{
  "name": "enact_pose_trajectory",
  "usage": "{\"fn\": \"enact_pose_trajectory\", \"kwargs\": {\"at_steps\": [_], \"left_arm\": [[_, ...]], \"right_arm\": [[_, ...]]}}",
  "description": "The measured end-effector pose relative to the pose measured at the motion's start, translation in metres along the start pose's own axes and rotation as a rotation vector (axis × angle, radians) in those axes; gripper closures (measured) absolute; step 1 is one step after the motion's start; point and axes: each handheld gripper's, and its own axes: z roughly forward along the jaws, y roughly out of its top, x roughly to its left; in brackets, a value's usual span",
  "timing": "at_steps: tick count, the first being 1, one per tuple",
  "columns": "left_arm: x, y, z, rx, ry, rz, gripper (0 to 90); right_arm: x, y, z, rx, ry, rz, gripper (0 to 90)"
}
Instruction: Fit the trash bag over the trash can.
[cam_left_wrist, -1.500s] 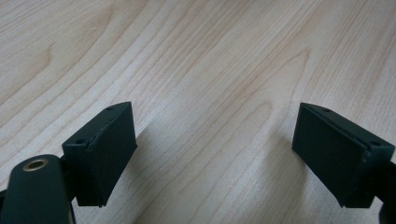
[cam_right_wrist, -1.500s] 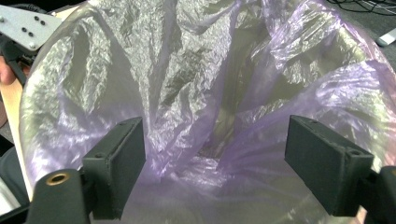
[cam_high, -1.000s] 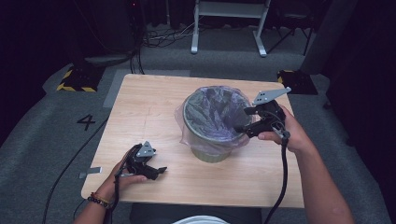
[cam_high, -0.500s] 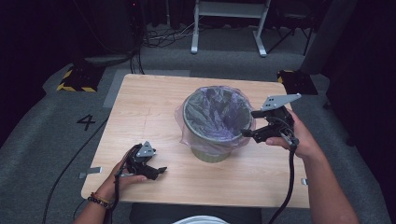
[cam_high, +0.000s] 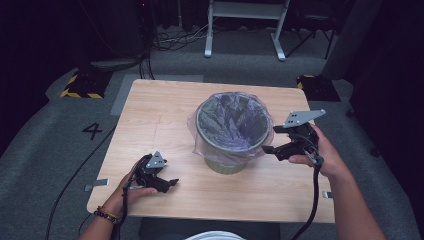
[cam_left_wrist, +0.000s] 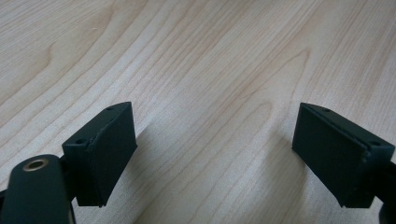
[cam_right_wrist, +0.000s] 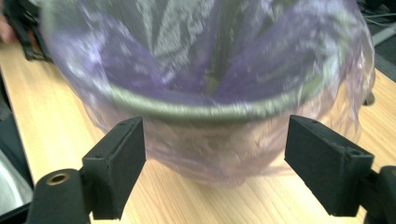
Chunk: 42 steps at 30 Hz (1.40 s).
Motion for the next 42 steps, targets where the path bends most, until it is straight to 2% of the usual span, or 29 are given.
{"fn": "enact_pose_trajectory", "kwargs": {"at_steps": [10,18,20,23,29,33,42], "left_arm": [[0.000,0.000,0.000,0.000,0.001,0.000,13.3],[0.000,0.000,0.000,0.000,0.001,0.000,13.4],[0.000,0.000,0.000,0.000,0.001,0.000,13.4],[0.000,0.000,0.000,0.000,0.001,0.000,13.3],[0.000,0.000,0.000,0.000,0.001,0.000,13.3],[0.000,0.000,0.000,0.000,0.000,0.000,13.4],[0.000,0.000,0.000,0.000,0.000,0.000,13.3]], "right_arm": [[0.005,-0.025,0.015,0.061,-0.055,-0.041,20.6],[0.011,-0.046,0.029,0.090,-0.078,-0.062,20.6],[0.011,-0.055,0.033,0.094,-0.068,-0.051,20.8],[0.010,-0.066,0.040,0.121,-0.099,-0.058,20.8],[0.005,-0.087,0.052,0.155,-0.111,-0.029,20.6],[0.004,-0.099,0.056,0.151,-0.102,-0.015,20.5],[0.001,-0.128,0.061,0.147,-0.122,0.024,20.6]]}}
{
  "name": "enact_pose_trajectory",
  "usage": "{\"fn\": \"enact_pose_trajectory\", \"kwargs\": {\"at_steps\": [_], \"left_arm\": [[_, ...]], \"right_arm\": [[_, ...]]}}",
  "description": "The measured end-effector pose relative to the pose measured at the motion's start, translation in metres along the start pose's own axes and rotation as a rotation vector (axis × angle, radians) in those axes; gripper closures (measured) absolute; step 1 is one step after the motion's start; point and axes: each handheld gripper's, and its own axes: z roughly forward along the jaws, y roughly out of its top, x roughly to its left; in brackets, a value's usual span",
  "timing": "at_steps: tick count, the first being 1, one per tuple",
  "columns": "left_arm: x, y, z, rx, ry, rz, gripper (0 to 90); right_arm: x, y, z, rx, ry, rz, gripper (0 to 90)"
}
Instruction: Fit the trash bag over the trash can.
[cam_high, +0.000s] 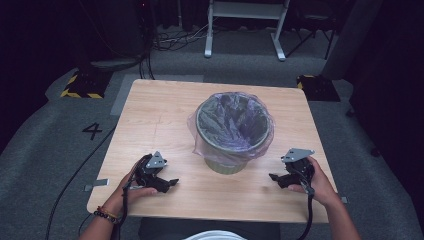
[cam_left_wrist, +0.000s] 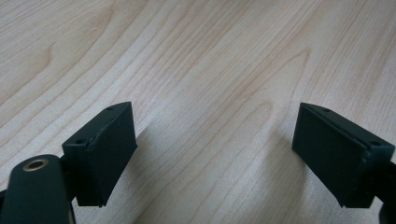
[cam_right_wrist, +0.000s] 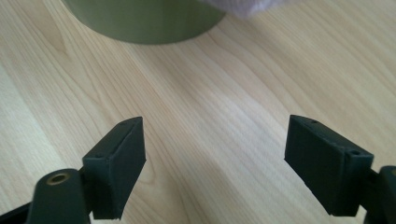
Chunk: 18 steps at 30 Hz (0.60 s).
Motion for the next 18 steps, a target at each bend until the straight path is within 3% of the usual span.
{"fn": "enact_pose_trajectory", "kwargs": {"at_steps": [6,18], "left_arm": [[0.000,0.000,0.000,0.000,0.000,0.000,13.3],[0.000,0.000,0.000,0.000,0.000,0.000,13.3]], "right_arm": [[-0.003,-0.025,0.002,-0.039,-0.011,0.040,20.7],[-0.008,-0.053,-0.002,-0.075,-0.043,0.113,20.9]]}}
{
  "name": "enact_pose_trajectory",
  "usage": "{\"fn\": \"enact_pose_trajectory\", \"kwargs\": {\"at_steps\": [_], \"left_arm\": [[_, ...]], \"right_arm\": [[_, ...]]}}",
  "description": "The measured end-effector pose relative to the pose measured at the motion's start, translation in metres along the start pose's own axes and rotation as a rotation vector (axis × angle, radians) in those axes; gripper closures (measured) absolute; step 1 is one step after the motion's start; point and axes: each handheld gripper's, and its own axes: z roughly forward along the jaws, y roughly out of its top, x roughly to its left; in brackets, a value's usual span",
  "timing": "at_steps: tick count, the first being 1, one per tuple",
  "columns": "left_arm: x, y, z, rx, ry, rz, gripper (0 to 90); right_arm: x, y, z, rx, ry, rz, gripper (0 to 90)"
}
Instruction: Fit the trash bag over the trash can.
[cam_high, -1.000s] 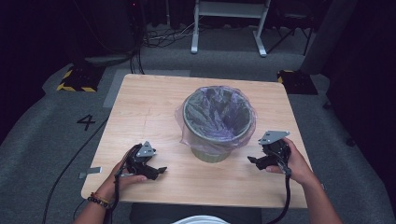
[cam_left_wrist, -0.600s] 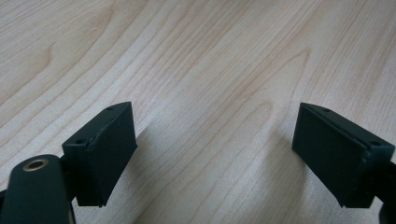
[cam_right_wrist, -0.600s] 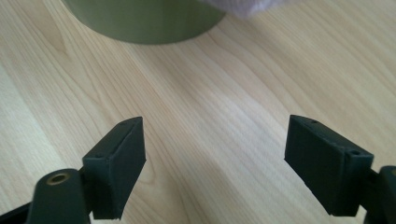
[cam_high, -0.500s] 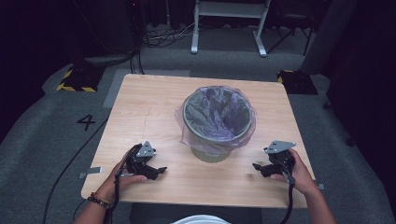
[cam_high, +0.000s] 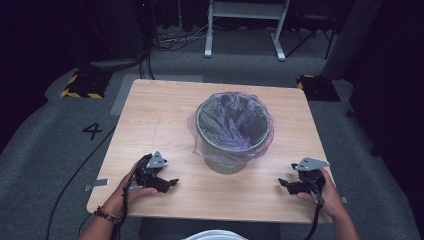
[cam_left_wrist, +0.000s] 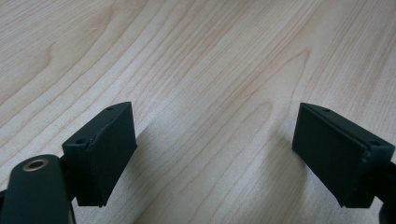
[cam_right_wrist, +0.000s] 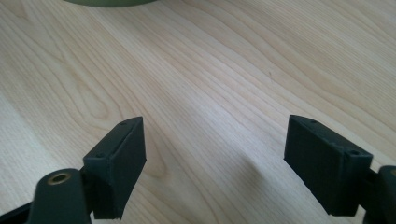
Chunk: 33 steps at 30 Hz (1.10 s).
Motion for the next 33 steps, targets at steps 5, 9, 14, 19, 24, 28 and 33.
{"fn": "enact_pose_trajectory", "kwargs": {"at_steps": [5,9,14,19,24,28,33], "left_arm": [[0.000,0.000,0.000,0.000,0.000,0.000,13.3],[0.000,0.000,0.000,0.000,0.000,0.000,13.4],[0.000,0.000,0.000,0.000,0.000,0.000,13.3],[0.000,0.000,0.000,0.000,0.000,0.000,13.3],[0.000,0.000,0.000,0.000,0.000,0.000,13.3],[0.000,0.000,0.000,0.000,-0.001,0.000,13.3],[0.000,0.001,0.001,0.001,-0.003,0.000,12.9]], "right_arm": [[-0.004,-0.009,-0.002,-0.012,-0.007,0.030,20.9],[-0.007,-0.015,-0.004,-0.023,-0.013,0.060,20.9],[-0.013,-0.025,-0.006,-0.035,-0.016,0.108,20.7],[-0.020,-0.036,-0.008,-0.046,-0.027,0.166,20.6],[-0.026,-0.044,-0.012,-0.063,-0.055,0.216,20.3],[-0.034,-0.048,-0.014,-0.058,-0.119,0.270,19.7],[-0.039,-0.051,-0.016,-0.055,-0.144,0.289,19.2]]}}
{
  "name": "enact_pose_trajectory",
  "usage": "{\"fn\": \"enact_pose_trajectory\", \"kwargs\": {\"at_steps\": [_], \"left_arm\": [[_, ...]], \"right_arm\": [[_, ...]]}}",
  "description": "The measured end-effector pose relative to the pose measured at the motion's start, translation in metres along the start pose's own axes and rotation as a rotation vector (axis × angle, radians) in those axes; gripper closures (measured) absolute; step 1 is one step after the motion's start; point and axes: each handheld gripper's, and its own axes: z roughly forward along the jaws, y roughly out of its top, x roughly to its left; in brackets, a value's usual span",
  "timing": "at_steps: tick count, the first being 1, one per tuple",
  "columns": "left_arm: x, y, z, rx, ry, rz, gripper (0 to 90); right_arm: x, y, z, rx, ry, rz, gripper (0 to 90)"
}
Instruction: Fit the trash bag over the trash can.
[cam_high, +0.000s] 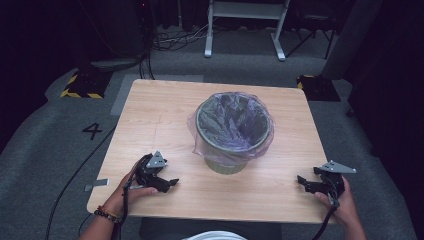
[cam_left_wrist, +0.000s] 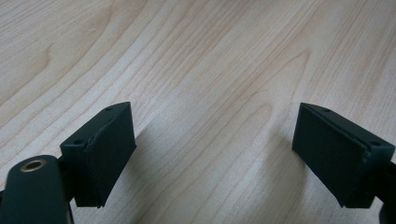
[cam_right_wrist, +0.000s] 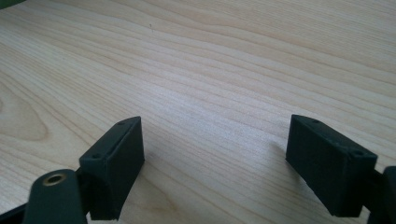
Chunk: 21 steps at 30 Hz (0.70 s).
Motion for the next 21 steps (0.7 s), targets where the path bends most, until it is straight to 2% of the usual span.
{"fn": "enact_pose_trajectory", "kwargs": {"at_steps": [21], "left_arm": [[0.0018,0.0019,0.0019,0.001,-0.011,0.006,12.5]], "right_arm": [[0.0015,0.0009,0.0012,0.002,-0.009,0.007,17.5]]}}
